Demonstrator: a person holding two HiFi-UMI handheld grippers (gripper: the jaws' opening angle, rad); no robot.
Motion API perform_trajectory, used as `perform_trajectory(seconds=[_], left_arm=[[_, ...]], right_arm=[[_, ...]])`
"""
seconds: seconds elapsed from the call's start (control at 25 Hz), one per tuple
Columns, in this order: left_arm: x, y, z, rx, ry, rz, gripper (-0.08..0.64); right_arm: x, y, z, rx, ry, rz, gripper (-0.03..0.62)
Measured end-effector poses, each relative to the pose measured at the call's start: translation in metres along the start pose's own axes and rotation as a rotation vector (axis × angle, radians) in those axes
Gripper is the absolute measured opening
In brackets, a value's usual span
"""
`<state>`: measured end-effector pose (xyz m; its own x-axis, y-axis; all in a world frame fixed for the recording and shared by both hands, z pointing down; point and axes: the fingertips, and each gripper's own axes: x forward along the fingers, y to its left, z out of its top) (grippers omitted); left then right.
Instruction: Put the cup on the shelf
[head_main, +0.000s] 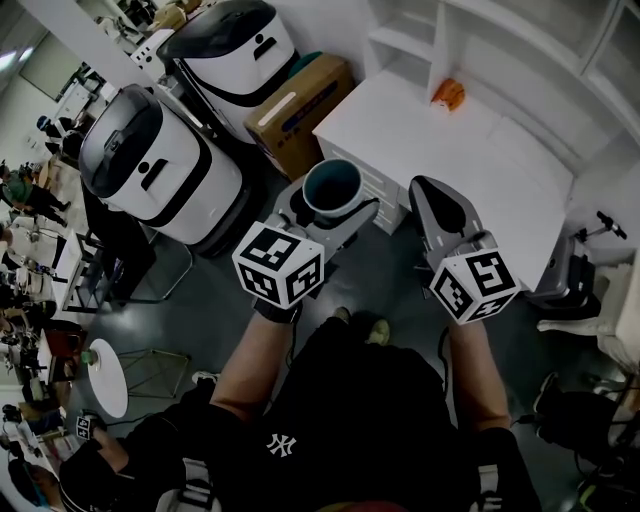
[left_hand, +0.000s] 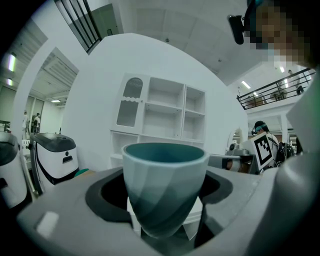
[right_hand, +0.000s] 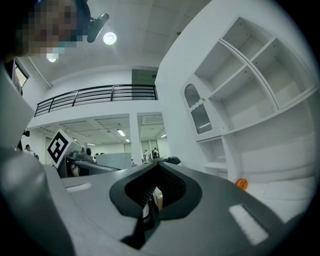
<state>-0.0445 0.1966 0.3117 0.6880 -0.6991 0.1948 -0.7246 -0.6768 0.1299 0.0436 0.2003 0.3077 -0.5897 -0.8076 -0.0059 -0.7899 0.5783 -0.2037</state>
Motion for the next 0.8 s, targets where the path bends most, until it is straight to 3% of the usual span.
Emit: perform_trajectory(seconds=[0.44, 0.8], left_arm=[[0.040, 0.014, 0.003, 0.004, -0.013, -0.041, 0.389], [0.094, 0.078, 0.013, 0.008, -0.017, -0.084, 0.389]], right_arm=[[0.023, -0.026, 0.001, -0.019, 0.001, -0.022, 0.012], [0.096, -0.061, 0.002, -0.035, 0.015, -0.059, 0.012]])
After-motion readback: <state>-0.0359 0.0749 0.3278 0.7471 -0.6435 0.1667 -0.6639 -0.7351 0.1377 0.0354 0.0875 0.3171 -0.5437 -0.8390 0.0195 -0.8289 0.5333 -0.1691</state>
